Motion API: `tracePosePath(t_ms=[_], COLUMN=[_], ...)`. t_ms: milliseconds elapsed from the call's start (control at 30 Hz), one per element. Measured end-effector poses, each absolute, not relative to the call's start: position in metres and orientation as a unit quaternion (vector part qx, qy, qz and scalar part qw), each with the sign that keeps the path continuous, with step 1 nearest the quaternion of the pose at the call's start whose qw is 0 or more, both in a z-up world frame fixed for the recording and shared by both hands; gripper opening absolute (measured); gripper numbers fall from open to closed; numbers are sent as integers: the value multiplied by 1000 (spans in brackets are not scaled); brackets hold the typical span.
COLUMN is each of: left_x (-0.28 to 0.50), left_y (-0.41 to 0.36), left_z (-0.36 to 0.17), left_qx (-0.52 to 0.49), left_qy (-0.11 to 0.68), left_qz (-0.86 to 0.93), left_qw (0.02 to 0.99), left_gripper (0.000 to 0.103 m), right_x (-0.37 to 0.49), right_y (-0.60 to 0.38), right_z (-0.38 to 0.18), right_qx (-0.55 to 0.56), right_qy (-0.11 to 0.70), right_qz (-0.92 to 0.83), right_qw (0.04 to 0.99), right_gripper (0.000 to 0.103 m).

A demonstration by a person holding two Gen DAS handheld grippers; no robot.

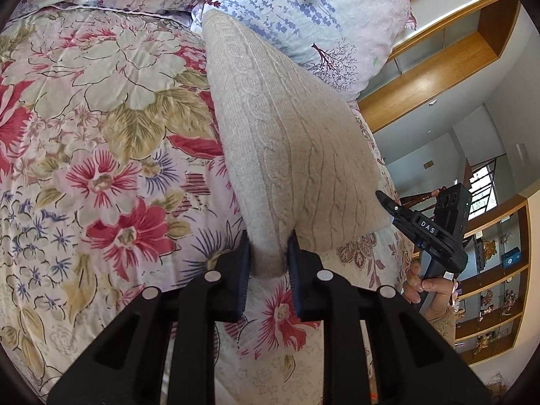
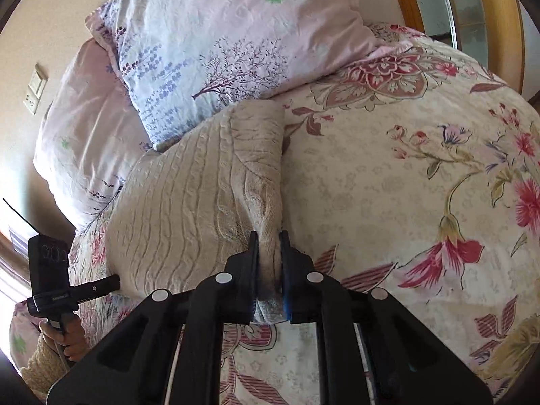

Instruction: Fold small clothes

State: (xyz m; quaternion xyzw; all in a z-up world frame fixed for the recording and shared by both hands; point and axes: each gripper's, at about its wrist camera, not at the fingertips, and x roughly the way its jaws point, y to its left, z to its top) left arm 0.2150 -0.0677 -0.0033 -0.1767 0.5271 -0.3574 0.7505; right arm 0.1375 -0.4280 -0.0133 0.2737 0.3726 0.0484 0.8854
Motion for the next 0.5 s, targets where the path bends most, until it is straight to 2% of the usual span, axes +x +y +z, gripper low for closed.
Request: tracePosePath(t_ms=[233,300,333,367,400,433,467,500], left_x=[212,213,213,214,215,217,221,226], left_y=[-66,-68,-67,-66,-63,-59,-55,-53], left_z=[-4,-1,3,8,16,24,31,36], left_qx=[-172,-169,-168,-166,-167,-172,-179,-186], left_qy=[521,521,517,509,496,481,466,459], left_qz=[-358,-360,-359,-356,-353,-348,-344,-343], left_qw=[756,755,759,766,775,786,795,798], left_gripper=[22,28,30,43,62,70,76,78], right_x=[140,141,141,141,140,139,141,145], right_y=[-429,-431,-433,-437,-442,-447,-453,-457], right_z=[-20,-16,-12,-7,-1,4,9,12], right_qx=[277,272,276,283,294,307,322,338], right_qy=[377,382,382,377,367,355,344,338], right_qz=[52,51,53,54,56,59,63,70], right_qw=[882,881,880,880,881,881,880,875], right_gripper=[13,18,28,44,52,68,78,80])
